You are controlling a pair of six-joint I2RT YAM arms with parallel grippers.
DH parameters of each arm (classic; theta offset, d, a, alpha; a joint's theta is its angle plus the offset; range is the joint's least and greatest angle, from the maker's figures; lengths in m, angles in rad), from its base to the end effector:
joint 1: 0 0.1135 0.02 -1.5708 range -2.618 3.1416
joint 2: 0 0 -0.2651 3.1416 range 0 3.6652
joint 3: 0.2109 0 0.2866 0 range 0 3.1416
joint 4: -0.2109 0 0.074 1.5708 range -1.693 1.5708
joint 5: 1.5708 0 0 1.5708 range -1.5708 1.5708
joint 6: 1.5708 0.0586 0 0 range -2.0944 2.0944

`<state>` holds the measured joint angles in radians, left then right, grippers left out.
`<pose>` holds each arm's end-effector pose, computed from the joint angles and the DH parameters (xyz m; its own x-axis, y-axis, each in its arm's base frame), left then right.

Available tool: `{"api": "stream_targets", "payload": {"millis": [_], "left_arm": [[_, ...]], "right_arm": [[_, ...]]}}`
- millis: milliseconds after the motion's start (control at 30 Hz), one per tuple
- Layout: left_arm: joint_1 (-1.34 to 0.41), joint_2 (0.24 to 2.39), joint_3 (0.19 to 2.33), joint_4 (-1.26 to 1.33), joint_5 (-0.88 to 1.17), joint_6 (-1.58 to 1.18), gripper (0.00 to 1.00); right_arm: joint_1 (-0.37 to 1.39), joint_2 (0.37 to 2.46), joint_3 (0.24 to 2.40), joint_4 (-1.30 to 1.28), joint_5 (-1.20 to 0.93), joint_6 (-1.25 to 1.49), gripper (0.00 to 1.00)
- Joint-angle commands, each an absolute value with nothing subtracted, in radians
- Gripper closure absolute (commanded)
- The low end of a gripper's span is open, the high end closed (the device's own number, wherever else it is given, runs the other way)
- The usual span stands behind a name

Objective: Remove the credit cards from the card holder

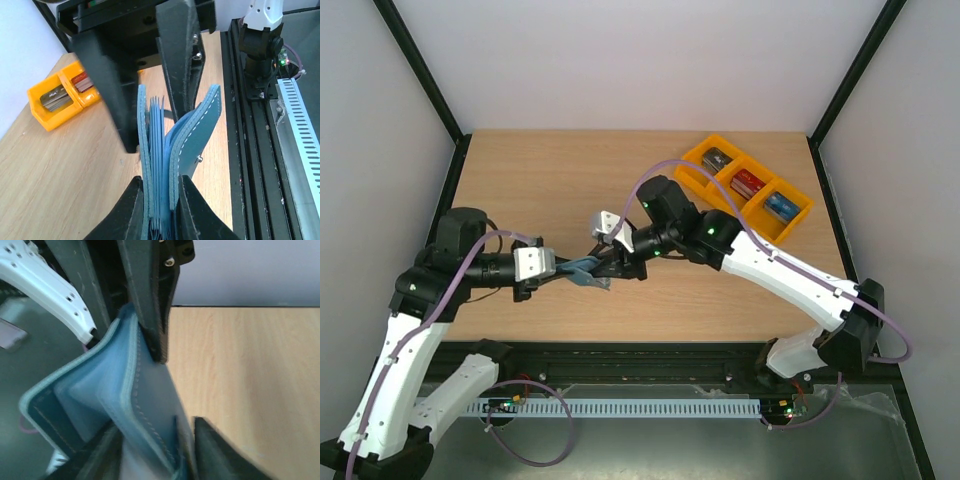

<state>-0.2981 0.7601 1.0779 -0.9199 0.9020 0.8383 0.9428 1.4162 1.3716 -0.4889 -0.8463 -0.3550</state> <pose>0.1454 -0.0928 0.3782 0.2329 0.4107 -0.8815 0.9376 0.1457 0.3156 0.1754 0.3163 0.3655 0.0379 -0.3399 -0.9397 -0.9619 -0.2671 0.0578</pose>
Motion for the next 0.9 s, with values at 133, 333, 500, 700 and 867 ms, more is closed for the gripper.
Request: {"api": "stream_targets", "payload": {"millis": [133, 333, 500, 700, 867], "left_arm": [[-0.302, 0.714, 1.044, -0.76, 0.92, 0.725, 0.8], [-0.3, 0.625, 0.875, -0.301, 0.607, 0.193, 0.0], [-0.293, 0.604, 0.765, -0.186, 0.517, 0.016, 0.01], [-0.294, 0.615, 0.713, -0.11, 0.481, -0.093, 0.0], [-0.288, 0.617, 0.713, -0.112, 0.417, -0.119, 0.0]], "right_arm": [[0.963, 1.386, 1.342, -0.326, -0.749, -0.216, 0.98], [0.963, 1.385, 1.326, -0.182, -0.423, -0.001, 0.98], [0.987, 1.433, 1.384, -0.163, -0.139, 0.177, 0.98], [1.049, 1.448, 1.407, -0.15, -0.01, 0.178, 0.98], [1.05, 1.447, 1.41, -0.162, -0.104, 0.13, 0.98]]}}
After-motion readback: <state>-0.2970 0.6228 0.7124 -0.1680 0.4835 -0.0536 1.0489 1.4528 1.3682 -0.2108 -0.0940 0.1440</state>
